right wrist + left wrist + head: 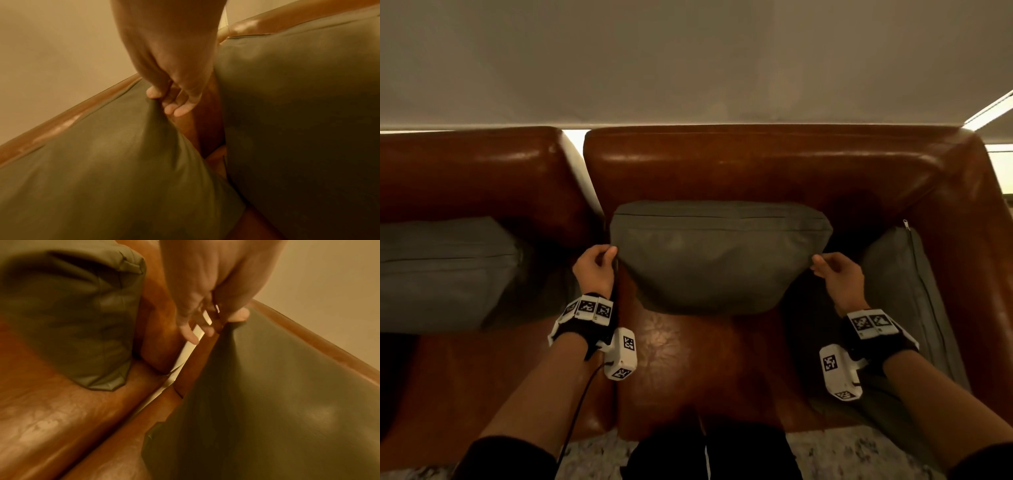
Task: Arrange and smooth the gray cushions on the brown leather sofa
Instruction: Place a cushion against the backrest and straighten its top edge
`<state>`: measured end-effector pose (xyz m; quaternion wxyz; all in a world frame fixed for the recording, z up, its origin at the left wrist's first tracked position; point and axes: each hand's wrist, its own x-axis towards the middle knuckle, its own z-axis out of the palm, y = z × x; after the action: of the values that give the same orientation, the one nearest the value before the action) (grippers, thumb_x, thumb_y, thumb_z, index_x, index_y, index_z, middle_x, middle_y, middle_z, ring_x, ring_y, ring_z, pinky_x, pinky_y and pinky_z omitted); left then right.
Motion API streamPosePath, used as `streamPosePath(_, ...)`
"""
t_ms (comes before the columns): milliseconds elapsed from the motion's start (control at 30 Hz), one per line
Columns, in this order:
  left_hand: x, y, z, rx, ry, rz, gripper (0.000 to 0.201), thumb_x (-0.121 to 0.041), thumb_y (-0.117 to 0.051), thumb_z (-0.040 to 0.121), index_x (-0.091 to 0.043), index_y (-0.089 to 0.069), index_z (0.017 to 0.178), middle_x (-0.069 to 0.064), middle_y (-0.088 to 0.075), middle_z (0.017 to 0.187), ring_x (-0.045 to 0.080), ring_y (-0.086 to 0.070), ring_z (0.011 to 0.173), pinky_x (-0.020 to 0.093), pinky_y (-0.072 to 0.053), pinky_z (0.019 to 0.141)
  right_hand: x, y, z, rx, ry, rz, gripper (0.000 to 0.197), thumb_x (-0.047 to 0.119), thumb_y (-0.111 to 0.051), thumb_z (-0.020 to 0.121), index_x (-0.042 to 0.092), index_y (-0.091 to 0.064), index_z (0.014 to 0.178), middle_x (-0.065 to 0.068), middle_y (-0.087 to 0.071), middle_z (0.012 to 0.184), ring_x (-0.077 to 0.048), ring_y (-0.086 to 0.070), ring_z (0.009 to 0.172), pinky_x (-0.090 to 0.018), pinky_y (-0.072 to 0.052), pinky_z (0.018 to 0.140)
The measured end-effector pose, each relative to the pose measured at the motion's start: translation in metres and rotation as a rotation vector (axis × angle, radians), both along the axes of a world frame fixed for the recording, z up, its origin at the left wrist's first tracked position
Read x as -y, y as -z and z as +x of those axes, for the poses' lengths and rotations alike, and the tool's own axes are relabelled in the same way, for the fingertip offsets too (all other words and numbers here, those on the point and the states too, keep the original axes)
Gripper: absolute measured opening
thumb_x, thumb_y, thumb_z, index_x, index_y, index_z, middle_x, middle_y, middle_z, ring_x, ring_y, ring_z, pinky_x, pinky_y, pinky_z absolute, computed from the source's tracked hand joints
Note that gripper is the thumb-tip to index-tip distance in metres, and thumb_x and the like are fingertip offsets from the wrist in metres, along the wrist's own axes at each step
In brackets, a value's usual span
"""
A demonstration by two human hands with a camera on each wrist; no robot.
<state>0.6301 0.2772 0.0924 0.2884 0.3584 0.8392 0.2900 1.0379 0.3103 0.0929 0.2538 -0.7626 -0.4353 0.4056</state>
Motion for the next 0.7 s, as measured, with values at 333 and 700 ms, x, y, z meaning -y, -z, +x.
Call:
streamPosePath(333,-0.048,-0.027,-0.001,0.120,-0.055,-0.095,0.049,-0.040,-0.041,0.098,0.000,-0.061,0.119,0.022,-0.060,0.124,0.035,-0.052,0.119,0.037,-0.038,0.100,-0.059,-0.022,0.001,-0.142,0.149,-0.086,0.054,0.051,-0.047,0.094,0.007,-0.054,0.125,-0.006,-0.057,0.111,-0.022,-0.055,0.104,-0.043,-0.050,0.092)
streamPosePath(700,-0.058,-0.023,-0.006,-0.011,-0.023,-0.047,0.037,-0.029,-0.054,0.094,0.000,-0.067,0.112,0.022,-0.066,0.115,0.035,-0.058,0.111,0.036,-0.042,0.098,-0.073,-0.015,0.011,-0.100,0.095,-0.005,0.033,0.024,-0.067,0.087,0.001,-0.063,0.110,-0.008,-0.063,0.097,-0.023,-0.059,0.097,-0.031,-0.047,0.078)
